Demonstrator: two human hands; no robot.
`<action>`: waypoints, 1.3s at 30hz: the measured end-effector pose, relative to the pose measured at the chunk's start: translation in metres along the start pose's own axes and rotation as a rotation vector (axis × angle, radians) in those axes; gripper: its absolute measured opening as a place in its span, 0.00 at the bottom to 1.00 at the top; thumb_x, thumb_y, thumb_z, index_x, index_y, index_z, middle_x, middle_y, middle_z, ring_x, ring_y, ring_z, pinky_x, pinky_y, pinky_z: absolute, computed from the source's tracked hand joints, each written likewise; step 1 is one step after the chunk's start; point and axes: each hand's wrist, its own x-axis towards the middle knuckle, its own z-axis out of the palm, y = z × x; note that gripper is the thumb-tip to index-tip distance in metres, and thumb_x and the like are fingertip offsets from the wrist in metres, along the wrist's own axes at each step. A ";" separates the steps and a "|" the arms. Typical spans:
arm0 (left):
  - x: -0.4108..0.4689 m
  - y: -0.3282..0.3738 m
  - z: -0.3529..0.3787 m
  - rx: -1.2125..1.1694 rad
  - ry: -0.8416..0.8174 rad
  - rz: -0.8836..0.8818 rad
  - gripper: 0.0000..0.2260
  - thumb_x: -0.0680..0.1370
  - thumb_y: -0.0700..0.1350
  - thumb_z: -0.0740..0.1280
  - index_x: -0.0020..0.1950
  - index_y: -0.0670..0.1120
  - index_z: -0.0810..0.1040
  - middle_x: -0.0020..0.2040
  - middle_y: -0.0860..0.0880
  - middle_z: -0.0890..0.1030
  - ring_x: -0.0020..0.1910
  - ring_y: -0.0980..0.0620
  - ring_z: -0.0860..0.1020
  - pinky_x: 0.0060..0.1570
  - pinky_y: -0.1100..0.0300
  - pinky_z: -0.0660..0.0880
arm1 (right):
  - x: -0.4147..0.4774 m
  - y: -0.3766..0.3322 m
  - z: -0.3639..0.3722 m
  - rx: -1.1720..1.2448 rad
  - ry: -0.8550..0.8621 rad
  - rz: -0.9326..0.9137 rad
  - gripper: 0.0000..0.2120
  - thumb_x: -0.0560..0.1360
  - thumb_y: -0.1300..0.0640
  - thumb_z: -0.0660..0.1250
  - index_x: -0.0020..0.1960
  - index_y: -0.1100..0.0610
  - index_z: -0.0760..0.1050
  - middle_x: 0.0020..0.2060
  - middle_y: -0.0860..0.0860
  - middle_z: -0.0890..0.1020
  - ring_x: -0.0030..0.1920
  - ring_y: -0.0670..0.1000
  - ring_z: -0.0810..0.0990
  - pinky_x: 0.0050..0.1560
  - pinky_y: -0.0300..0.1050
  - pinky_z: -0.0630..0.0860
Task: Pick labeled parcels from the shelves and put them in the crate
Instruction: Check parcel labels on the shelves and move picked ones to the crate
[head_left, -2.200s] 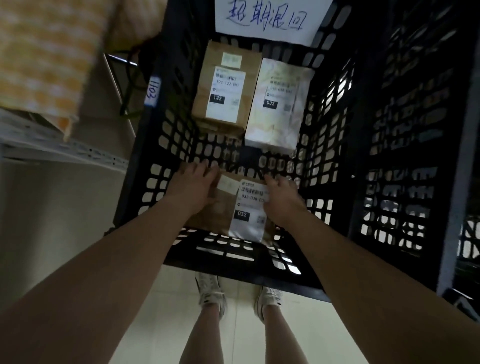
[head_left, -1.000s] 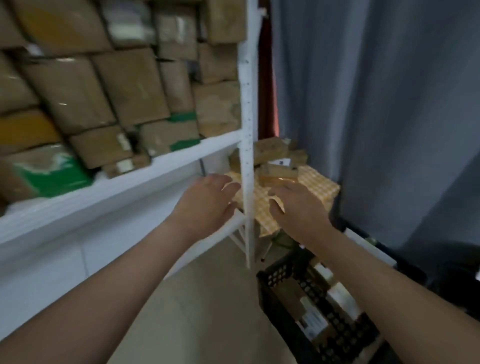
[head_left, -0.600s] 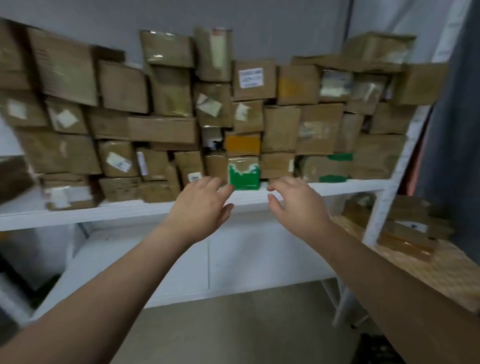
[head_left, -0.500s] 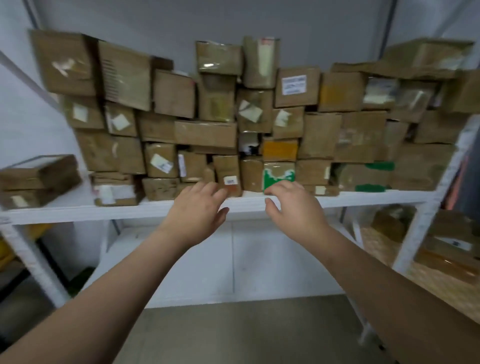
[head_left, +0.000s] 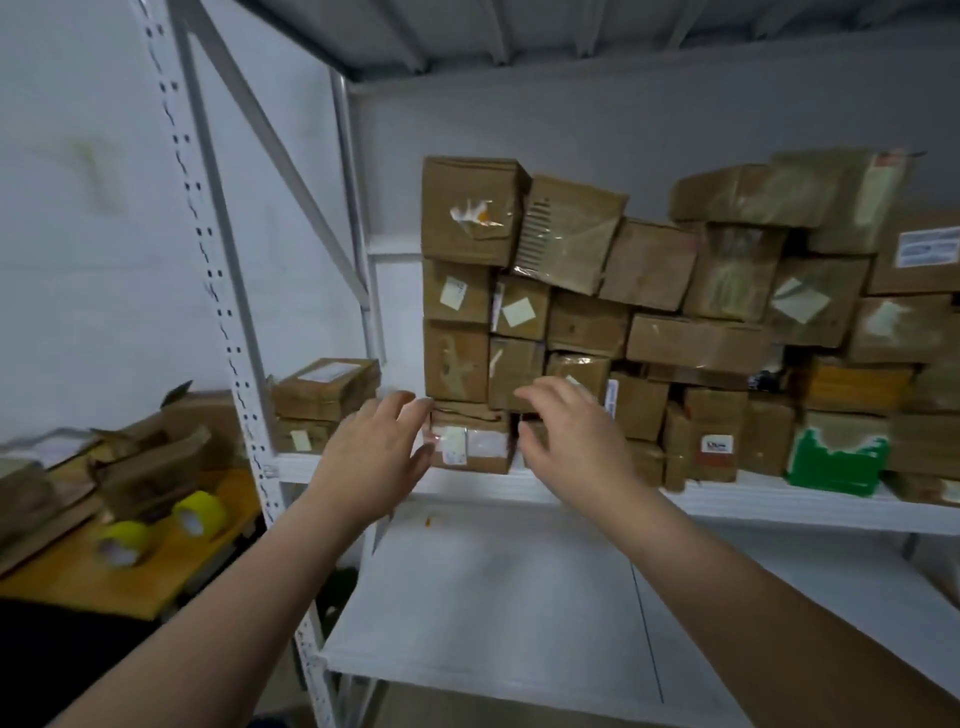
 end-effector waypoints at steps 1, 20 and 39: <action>0.010 -0.008 -0.004 -0.006 0.026 0.005 0.21 0.76 0.50 0.67 0.67 0.45 0.72 0.63 0.44 0.75 0.57 0.42 0.76 0.52 0.50 0.76 | 0.014 -0.005 0.000 -0.011 0.024 -0.011 0.19 0.78 0.54 0.61 0.69 0.53 0.69 0.67 0.50 0.70 0.67 0.52 0.67 0.65 0.48 0.66; 0.234 -0.064 -0.019 -0.688 0.253 -0.188 0.34 0.77 0.55 0.65 0.77 0.49 0.51 0.68 0.45 0.72 0.64 0.46 0.73 0.57 0.54 0.72 | 0.253 0.000 -0.044 -0.515 0.312 0.106 0.35 0.76 0.35 0.56 0.76 0.51 0.54 0.69 0.57 0.70 0.74 0.58 0.59 0.72 0.64 0.36; 0.199 -0.111 -0.023 -1.647 0.451 -0.074 0.27 0.74 0.65 0.58 0.70 0.55 0.63 0.67 0.48 0.69 0.63 0.53 0.73 0.58 0.57 0.76 | 0.221 -0.099 -0.009 0.008 0.626 -0.235 0.18 0.73 0.58 0.69 0.60 0.53 0.69 0.71 0.52 0.67 0.68 0.54 0.68 0.65 0.47 0.68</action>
